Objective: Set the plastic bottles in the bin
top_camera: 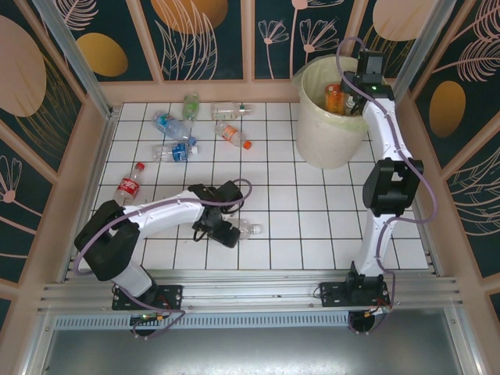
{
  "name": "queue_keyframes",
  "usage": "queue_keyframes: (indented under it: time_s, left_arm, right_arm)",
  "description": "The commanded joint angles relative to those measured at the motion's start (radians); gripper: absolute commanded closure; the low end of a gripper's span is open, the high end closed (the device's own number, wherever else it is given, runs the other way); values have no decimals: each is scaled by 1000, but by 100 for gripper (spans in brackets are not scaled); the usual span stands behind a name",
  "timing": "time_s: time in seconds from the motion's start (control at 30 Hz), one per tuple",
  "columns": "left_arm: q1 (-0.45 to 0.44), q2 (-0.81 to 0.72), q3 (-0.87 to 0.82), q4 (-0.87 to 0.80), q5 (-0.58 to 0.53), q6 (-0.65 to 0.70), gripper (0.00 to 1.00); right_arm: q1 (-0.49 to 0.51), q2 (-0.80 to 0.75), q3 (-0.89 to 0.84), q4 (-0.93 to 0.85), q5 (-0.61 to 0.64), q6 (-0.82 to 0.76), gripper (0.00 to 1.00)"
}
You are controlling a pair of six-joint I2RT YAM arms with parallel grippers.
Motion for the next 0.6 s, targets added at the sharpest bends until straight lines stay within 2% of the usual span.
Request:
queue_keyframes:
  time_s: [0.0, 0.1, 0.2, 0.37, 0.57]
  left_arm:
    - [-8, 15, 39, 79, 49, -56, 13]
    - [-8, 17, 50, 105, 64, -74, 14]
    - [-9, 7, 56, 113, 58, -69, 13]
    - [-8, -9, 80, 89, -18, -47, 4]
    - [-8, -32, 89, 141, -12, -167, 2]
  right_arm:
    - [10, 49, 72, -70, -41, 8, 31]
    - [9, 60, 115, -94, -33, 22, 18]
    - [6, 18, 115, -81, -75, 34, 12]
    - [-1, -70, 104, -79, -153, 50, 12]
    - [3, -276, -78, 44, -231, 65, 12]
